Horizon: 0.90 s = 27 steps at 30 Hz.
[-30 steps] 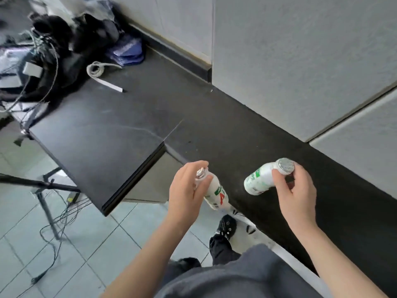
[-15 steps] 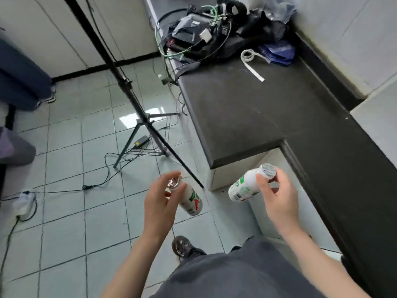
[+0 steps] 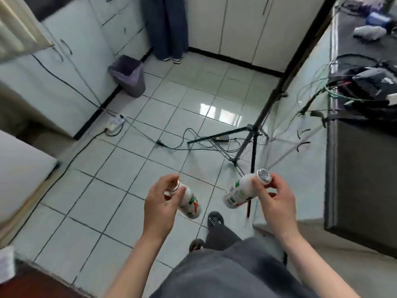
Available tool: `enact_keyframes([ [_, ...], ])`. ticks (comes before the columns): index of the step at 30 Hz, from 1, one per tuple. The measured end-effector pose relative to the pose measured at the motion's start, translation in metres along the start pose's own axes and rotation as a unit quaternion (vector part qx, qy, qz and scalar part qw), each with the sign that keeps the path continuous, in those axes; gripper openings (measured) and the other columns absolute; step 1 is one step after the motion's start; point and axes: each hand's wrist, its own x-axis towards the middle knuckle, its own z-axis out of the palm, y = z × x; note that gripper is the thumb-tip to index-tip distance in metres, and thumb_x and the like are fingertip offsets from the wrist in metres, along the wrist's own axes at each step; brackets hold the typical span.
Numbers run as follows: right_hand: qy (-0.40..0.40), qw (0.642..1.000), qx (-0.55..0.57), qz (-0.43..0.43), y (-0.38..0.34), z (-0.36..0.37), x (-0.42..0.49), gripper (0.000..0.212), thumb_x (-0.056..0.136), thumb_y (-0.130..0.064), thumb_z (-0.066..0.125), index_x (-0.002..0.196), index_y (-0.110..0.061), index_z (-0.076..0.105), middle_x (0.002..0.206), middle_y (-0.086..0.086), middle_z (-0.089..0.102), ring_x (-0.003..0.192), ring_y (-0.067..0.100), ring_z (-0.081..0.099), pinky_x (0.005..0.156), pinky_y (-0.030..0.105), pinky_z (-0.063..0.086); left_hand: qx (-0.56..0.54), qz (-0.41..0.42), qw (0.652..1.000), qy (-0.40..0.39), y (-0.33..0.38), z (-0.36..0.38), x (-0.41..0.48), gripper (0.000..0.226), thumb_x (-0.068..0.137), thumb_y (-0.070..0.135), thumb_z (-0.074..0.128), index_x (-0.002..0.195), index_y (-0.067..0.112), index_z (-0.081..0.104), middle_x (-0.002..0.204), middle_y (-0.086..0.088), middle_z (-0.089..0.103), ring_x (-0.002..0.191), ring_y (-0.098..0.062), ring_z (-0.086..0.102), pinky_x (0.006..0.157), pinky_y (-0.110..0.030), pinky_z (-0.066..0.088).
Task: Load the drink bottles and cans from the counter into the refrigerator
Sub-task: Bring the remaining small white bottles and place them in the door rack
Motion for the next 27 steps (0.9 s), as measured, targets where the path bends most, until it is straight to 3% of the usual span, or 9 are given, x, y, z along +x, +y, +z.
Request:
enact_keyframes([
  [5,-0.107,0.994,0.019,-0.026,-0.027,0.085,0.048,0.017,0.083,-0.044,0.066,0.088,-0.028,0.063,0.08,-0.011,0.061,0.069,0.006,0.052,0.057,0.013,0.039,-0.003,-0.084,0.992,0.098,-0.034,-0.052,0.017,0.029,0.086,0.025,0.067,0.095,0.05,0.057,0.098,0.018,0.064,0.094,-0.008,0.06,0.083,-0.041,0.052],
  [11,-0.232,0.97,0.011,-0.068,-0.072,0.222,0.119,0.01,0.086,-0.023,0.067,0.093,-0.019,0.063,0.087,-0.003,0.064,0.079,0.015,0.056,0.062,0.023,0.042,-0.01,-0.142,0.968,0.208,-0.06,-0.128,0.082,0.027,0.087,0.019,0.066,0.095,0.044,0.059,0.097,0.018,0.064,0.093,-0.007,0.061,0.084,-0.042,0.053],
  [15,-0.285,0.953,0.028,-0.1,-0.128,0.308,0.16,0.011,0.085,-0.025,0.066,0.094,-0.02,0.063,0.085,-0.005,0.064,0.078,0.017,0.056,0.063,0.029,0.044,0.001,-0.155,0.956,0.247,-0.06,-0.185,0.139,0.029,0.087,0.019,0.065,0.092,0.046,0.058,0.096,0.025,0.061,0.088,-0.002,0.06,0.079,-0.043,0.055],
  [20,-0.343,0.925,0.05,-0.153,-0.192,0.4,0.199,0.015,0.084,-0.026,0.065,0.087,-0.038,0.056,0.085,-0.011,0.063,0.077,0.008,0.056,0.06,0.029,0.044,0.024,-0.134,0.947,0.291,-0.06,-0.25,0.209,0.017,0.084,0.033,0.062,0.095,0.044,0.057,0.099,0.024,0.062,0.093,0.0,0.059,0.081,-0.029,0.053],
  [23,-0.39,0.908,0.04,-0.15,-0.219,0.449,0.209,0.012,0.085,-0.027,0.064,0.089,-0.037,0.058,0.085,-0.013,0.063,0.07,0.012,0.055,0.057,0.028,0.043,0.027,-0.133,0.938,0.319,-0.065,-0.274,0.232,0.023,0.088,0.022,0.065,0.098,0.042,0.057,0.1,0.021,0.061,0.095,-0.003,0.059,0.078,-0.019,0.05],
  [27,-0.406,0.899,0.032,-0.16,-0.241,0.509,0.211,0.008,0.087,-0.028,0.064,0.094,-0.028,0.061,0.088,-0.001,0.063,0.061,0.018,0.051,0.051,0.026,0.039,0.024,-0.152,0.92,0.36,-0.087,-0.305,0.244,0.026,0.089,0.023,0.064,0.099,0.046,0.055,0.102,0.024,0.06,0.096,-0.002,0.059,0.075,-0.014,0.048],
])
